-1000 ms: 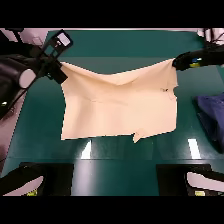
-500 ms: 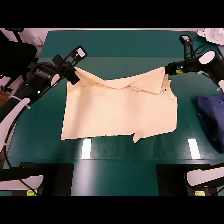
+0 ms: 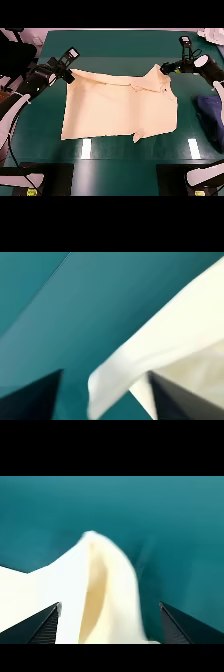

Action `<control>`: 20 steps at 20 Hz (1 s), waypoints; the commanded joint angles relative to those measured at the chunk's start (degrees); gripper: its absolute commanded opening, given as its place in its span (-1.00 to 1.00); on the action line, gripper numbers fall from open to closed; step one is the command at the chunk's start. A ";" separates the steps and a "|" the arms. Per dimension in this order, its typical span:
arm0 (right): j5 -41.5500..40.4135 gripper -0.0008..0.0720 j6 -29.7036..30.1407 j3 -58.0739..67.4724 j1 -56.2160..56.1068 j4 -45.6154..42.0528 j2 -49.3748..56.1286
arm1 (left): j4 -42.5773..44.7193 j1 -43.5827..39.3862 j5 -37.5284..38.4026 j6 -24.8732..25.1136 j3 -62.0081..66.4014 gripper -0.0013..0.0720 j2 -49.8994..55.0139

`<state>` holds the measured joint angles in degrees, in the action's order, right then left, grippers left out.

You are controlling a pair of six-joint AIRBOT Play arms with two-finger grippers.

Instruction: Fold the shirts.

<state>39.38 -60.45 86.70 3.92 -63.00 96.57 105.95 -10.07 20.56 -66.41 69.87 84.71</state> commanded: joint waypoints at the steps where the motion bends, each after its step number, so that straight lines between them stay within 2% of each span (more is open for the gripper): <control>1: 3.63 0.89 -2.38 2.08 1.22 -0.20 -0.31 | -1.22 1.14 4.31 -2.84 0.96 0.90 -0.96; 4: 6.10 0.88 -5.64 2.97 4.50 -0.17 -3.43 | -2.49 5.40 13.16 -11.69 1.64 0.90 -4.83; 5: 7.87 0.88 -6.43 2.97 5.99 -0.15 -4.81 | -5.99 7.69 16.74 -12.70 1.64 0.90 -6.80; 6: 11.17 0.88 -7.08 2.97 7.72 -0.15 -6.43 | -11.30 10.27 21.46 -11.72 1.62 0.90 -8.85; 9: 24.46 0.88 -7.08 2.89 12.31 0.13 -10.45 | -34.58 18.88 44.24 1.31 1.62 0.89 -13.57; 11: 30.82 0.88 -7.13 0.26 14.67 0.85 -13.51 | -44.59 22.99 57.99 2.43 1.25 0.89 -14.23; 12: 32.54 0.85 -7.69 -2.21 15.63 1.27 -15.41 | -45.38 24.26 62.99 2.34 1.05 0.89 -14.23; 14: 34.86 0.85 -7.69 -8.98 17.75 4.42 -19.69 | -42.62 25.09 66.84 1.05 -0.81 0.78 -14.25; 16: 35.04 0.85 -7.67 -16.61 19.30 6.10 -24.30 | -40.76 25.09 66.84 0.52 -5.09 0.79 -14.29; 20: 32.13 0.85 -7.43 -29.22 22.40 6.03 -33.57 | -47.28 25.09 62.53 0.46 -19.08 0.79 -16.68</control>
<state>71.77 -68.01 65.60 24.01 -57.78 68.99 63.81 14.55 82.89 -66.06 58.83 69.60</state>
